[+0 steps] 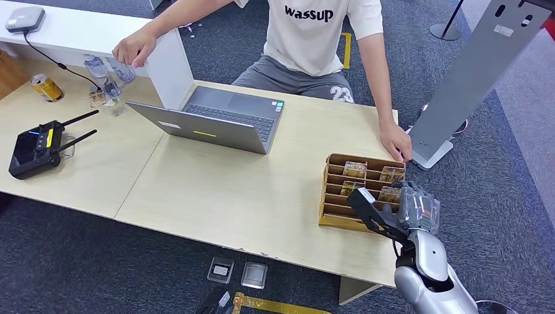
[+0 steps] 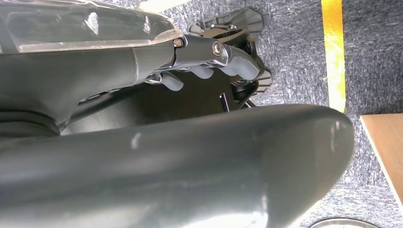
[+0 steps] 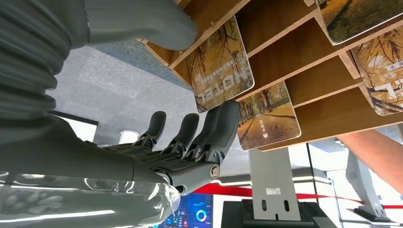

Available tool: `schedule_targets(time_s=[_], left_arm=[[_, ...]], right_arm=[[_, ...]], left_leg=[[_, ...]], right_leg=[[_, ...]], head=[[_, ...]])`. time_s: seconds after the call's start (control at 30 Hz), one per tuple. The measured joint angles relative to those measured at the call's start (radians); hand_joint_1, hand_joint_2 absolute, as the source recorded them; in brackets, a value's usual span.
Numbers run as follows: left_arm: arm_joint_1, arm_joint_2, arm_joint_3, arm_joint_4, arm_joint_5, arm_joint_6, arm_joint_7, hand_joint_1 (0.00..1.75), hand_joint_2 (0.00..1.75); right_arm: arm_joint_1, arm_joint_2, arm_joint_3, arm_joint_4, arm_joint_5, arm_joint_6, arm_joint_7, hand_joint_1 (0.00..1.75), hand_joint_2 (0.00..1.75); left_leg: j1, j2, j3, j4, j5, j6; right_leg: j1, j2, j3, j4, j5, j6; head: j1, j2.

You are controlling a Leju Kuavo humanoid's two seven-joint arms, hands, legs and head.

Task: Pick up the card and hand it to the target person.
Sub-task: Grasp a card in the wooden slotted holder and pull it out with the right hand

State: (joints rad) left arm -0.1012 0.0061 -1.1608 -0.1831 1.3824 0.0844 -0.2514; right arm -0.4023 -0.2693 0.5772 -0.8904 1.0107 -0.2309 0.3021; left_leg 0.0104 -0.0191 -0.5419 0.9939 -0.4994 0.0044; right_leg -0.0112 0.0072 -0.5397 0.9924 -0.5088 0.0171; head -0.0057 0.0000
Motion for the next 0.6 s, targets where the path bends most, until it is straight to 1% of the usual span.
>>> schedule_targets(time_s=[0.1, 0.23, 0.33, 0.4, 0.6], left_arm=[[0.0, 0.0, 0.0, 0.0, 0.0, 0.0, 0.0, 0.0, 0.0], [0.0, 0.001, 0.0, 0.0, 0.0, 0.0, 0.0, 0.0, 0.0], [0.0, 0.001, 0.0, 0.0, 0.0, 0.0, 0.0, 0.0, 0.0], [0.0, 0.001, 0.0, 0.0, 0.0, 0.0, 0.0, 0.0, 0.0], [0.0, 0.001, 0.0, 0.0, 0.0, 0.002, 0.0, 0.0, 0.0]], right_arm=[[-0.001, 0.0, 0.0, 0.0, -0.002, 0.0, 0.0, 1.08, 1.75], [-0.005, 0.0, 0.0, 0.0, -0.009, -0.001, 0.0, 1.24, 1.75], [-0.006, 0.0, 0.0, 0.0, -0.012, -0.002, 0.0, 1.34, 1.75], [-0.006, 0.0, 0.0, 0.0, -0.012, -0.003, -0.001, 1.36, 1.75], [-0.009, 0.001, 0.0, 0.001, -0.012, -0.006, -0.003, 1.32, 1.75]], left_leg=[[0.0, 0.0, 0.0, 0.0, 0.0, 0.0], [0.0, 0.0, 0.0, 0.0, 0.0, 0.0], [0.0, 0.0, 0.0, 0.0, 0.0, 0.0], [0.0, 0.0, 0.0, 0.0, 0.0, 0.0], [0.0, 0.0, 0.0, 0.0, 0.0, 0.0]], right_leg=[[0.0, 0.0, 0.0, 0.0, 0.0, 0.0], [0.0, 0.0, 0.0, 0.0, 0.0, 0.0], [0.0, 0.0, 0.0, 0.0, 0.0, 0.0], [0.0, 0.0, 0.0, 0.0, 0.0, 0.0], [0.0, 0.0, 0.0, 0.0, 0.0, 0.0]], head=[[0.0, 0.0], [0.0, 0.0], [0.0, 0.0], [0.0, 0.0], [0.0, 0.0]])
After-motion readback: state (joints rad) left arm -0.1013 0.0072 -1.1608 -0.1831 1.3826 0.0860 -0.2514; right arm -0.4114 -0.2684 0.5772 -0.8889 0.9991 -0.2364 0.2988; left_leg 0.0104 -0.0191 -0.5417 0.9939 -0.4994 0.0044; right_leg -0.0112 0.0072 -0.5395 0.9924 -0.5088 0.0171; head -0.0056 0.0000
